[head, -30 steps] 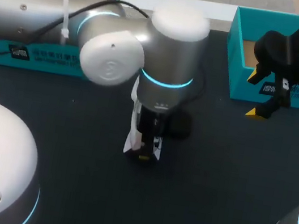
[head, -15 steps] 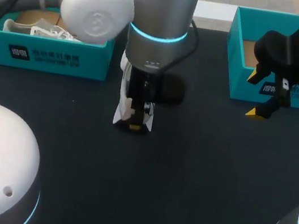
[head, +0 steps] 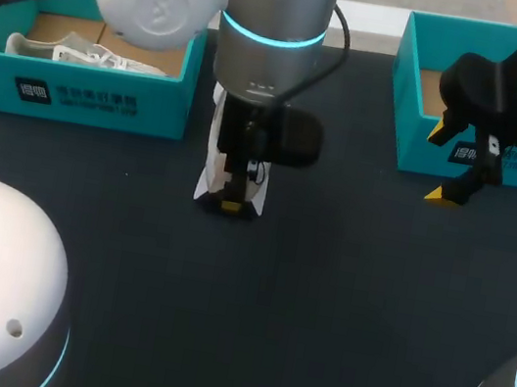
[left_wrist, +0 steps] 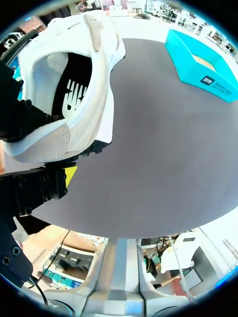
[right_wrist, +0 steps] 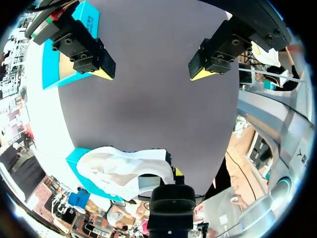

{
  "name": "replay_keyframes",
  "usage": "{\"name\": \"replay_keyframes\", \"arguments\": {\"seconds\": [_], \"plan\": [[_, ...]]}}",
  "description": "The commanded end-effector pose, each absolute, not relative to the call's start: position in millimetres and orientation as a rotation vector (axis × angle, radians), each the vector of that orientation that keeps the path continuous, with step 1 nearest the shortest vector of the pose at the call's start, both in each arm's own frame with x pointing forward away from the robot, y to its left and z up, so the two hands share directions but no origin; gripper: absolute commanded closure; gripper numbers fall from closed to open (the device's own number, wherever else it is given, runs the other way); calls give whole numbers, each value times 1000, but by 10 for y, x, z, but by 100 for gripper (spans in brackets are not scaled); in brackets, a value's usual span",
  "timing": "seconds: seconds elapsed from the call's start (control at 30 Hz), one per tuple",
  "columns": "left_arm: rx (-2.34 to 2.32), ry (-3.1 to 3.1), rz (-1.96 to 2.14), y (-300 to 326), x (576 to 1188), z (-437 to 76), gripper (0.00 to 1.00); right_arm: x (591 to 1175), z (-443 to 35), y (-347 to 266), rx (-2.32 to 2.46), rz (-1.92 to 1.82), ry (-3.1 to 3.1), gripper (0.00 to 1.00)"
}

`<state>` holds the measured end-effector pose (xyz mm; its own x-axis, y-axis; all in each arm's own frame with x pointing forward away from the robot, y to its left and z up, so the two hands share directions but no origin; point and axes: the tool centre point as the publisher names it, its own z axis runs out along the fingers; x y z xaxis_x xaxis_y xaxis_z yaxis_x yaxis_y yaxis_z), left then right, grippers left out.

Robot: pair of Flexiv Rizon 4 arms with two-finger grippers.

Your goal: Take the shoe out of the shoebox, open the shoe tongue, remove and reinsert the insole, then place the shoe into the shoebox

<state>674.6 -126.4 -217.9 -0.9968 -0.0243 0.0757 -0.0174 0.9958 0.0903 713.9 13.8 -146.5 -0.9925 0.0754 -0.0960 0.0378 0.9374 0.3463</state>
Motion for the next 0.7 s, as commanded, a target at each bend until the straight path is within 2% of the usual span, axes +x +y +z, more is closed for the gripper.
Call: {"name": "replay_keyframes", "arguments": {"seconds": [0.03,0.47,0.7], "plan": [[20,-3064,-113,-1104,6864,-2088,100,7159,-1471,155,90,524,2990,0],[113,-3070,-37,-473,7566,-1615,100,7159,-1471,155,90,524,2990,0],[89,-3041,44,-122,7977,-1647,100,7159,-1471,155,90,524,2990,0]]}}
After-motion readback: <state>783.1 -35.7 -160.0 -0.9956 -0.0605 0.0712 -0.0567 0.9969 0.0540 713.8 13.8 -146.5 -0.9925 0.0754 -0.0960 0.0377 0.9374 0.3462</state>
